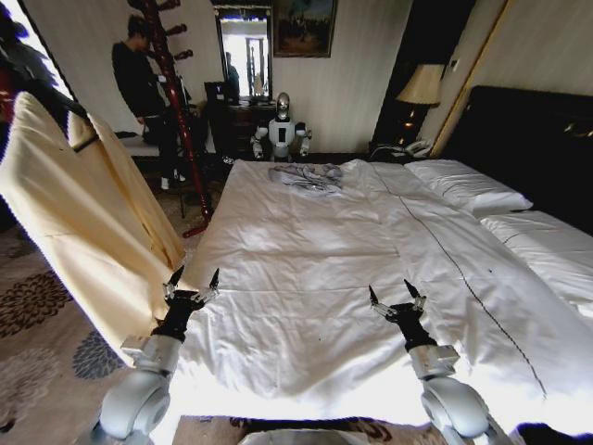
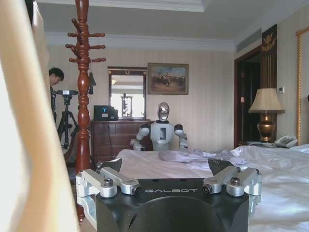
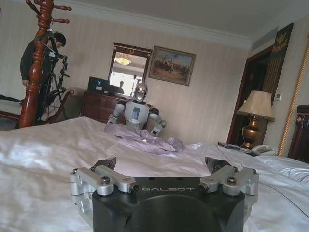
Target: Pick up the clothes from the bed and hang them on the clothes hanger.
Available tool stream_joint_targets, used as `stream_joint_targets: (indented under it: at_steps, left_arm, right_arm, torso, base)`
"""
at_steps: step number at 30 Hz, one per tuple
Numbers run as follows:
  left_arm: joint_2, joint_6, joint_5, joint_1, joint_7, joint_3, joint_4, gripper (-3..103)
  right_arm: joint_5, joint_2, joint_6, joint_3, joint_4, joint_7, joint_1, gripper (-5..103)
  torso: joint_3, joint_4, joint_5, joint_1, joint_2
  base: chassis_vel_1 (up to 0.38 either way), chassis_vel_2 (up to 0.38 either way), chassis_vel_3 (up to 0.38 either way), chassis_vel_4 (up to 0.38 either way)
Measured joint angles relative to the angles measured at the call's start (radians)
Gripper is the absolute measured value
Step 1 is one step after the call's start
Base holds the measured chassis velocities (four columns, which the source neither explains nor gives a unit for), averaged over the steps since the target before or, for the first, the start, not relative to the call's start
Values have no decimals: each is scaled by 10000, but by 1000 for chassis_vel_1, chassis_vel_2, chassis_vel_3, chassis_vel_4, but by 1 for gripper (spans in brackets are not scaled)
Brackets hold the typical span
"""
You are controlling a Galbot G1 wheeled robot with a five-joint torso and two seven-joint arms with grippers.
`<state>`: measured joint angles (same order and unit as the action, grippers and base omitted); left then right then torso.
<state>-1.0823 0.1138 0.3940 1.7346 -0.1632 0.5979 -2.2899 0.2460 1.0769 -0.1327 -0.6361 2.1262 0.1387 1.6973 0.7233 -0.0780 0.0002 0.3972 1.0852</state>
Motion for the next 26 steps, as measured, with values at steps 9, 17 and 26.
stream_joint_targets:
  at_steps: [9,17,26]
  left_arm:
    - [-688,753,-816,1287,489,704,96,100]
    - [-1174,1197,-1005,1963,772,776,83,100]
    - [-1157,1295,-989,2147,657,767,51,100]
  right_arm:
    - [0,0,0,0,0,0,0,100]
    - [0,0,0,0,0,0,0,100]
    - [0,0,0,0,0,0,0,100]
  torso:
    - [0,3,0,0,0]
    - [1,1,0,1,0]
    - [1,1,-1,1,0]
  base:
    - [0,0,0,0]
    - [0,0,0,0]
    - [0,0,0,0]
